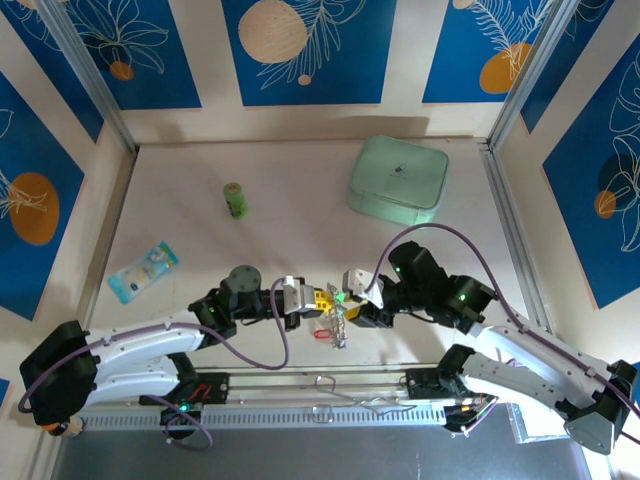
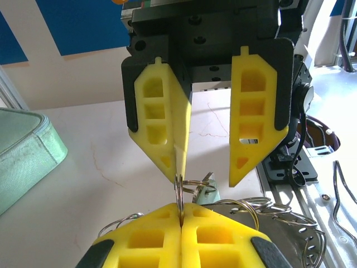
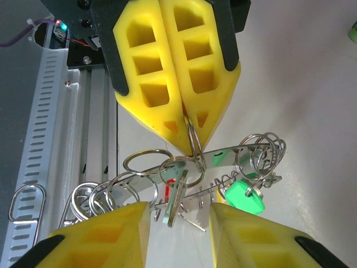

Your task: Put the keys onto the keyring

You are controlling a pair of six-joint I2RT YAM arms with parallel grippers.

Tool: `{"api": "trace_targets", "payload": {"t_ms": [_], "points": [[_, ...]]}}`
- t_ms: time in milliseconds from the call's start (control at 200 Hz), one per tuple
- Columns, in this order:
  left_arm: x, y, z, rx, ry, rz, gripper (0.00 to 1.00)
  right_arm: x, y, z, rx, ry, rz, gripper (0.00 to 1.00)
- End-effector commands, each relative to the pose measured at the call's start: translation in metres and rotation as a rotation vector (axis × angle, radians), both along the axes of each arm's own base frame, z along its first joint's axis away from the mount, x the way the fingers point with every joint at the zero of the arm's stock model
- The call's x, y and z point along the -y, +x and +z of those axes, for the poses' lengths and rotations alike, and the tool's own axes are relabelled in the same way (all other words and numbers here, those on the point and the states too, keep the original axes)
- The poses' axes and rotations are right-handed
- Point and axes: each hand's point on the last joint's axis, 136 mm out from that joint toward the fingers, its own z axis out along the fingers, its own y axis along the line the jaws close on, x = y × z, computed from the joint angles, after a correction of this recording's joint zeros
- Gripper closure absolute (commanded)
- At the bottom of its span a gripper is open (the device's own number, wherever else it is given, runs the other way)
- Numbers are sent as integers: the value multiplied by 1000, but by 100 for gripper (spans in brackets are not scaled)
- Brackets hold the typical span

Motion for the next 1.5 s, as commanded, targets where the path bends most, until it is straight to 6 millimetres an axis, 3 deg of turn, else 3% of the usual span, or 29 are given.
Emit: {"api": "trace_targets", "payload": {"t_ms": [0, 260, 510, 830, 935, 1225, 1470, 1495], "points": [[1, -3, 27, 43, -97, -5, 100, -6, 0, 3, -18, 34, 14, 68], [1, -6, 31, 49, -129, -19, 100, -9, 1, 1, -35, 33, 17, 89], [1, -20, 43, 82, -208, -103, 100, -11, 0, -13, -84, 0, 24, 93], [3, -21, 40, 111, -194, -114, 100, -8, -4, -12, -93, -12, 29, 96], [3, -20, 35, 106, -167, -104, 100, -5, -1, -7, -61, -14, 16, 99], [3, -9, 11, 82, -48, -40, 100, 6, 16, 31, 142, 39, -55, 100], [2, -2, 6, 77, -22, -2, 100, 8, 22, 35, 174, 20, -74, 100], [2, -1, 5, 76, -21, 4, 95, 8, 23, 37, 180, 22, -74, 100]]}}
